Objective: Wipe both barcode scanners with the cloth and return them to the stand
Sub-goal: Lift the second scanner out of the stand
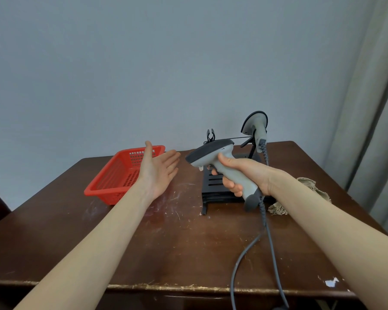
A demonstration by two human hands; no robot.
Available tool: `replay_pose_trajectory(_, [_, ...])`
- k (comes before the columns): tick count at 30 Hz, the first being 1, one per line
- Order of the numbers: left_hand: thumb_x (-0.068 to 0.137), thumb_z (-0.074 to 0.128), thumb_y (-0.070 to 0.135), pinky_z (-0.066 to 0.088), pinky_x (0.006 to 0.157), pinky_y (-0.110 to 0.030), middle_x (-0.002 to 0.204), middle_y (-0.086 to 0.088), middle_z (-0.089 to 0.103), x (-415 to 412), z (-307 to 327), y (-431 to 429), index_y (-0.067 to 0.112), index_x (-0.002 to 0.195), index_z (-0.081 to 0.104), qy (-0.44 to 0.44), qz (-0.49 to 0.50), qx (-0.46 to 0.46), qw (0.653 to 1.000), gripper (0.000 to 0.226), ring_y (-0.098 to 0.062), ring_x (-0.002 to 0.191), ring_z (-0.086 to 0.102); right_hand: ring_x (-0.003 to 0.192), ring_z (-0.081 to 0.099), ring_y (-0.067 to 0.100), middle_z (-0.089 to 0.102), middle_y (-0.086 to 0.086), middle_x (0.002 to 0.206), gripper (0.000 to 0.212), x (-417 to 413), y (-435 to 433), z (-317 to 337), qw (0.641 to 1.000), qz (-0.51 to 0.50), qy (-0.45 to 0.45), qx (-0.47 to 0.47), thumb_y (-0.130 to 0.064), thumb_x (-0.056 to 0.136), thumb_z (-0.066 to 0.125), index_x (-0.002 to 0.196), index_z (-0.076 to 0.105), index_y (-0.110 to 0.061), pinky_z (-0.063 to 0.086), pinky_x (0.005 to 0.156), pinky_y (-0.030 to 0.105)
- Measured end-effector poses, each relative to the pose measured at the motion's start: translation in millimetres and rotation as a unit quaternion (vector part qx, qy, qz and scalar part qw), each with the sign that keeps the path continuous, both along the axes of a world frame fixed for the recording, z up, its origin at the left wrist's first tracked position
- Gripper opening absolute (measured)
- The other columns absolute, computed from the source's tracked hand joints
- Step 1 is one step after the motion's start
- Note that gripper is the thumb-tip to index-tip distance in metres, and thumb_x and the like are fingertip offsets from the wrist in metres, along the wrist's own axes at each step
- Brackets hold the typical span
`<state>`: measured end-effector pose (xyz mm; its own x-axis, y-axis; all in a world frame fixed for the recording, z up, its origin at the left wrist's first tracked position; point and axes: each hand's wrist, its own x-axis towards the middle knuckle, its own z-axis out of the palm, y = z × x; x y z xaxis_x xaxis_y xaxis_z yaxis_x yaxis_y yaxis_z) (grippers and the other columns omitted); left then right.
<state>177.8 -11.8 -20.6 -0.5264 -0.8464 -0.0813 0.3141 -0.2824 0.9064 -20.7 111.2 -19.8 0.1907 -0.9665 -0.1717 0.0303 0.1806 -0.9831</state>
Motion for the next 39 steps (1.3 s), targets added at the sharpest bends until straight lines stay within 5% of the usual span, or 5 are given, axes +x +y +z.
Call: replay_pose_trajectory(39, [0.090, 0.021, 0.071, 0.018, 0.119, -0.041, 0.149, -0.014, 0.038, -5.0, 3.0, 1.8, 0.000, 0.144, 0.034, -0.003, -0.004, 0.001, 1.000, 0.089, -0.025, 0.141, 0.030, 0.037, 0.038, 0.010, 0.045, 0.003, 0.054, 0.048, 3.8, 3.9, 1.7, 1.000, -0.018, -0.001, -0.002, -0.058, 0.078, 0.054, 0.093, 0.054, -0.013, 0.037, 0.039, 0.020])
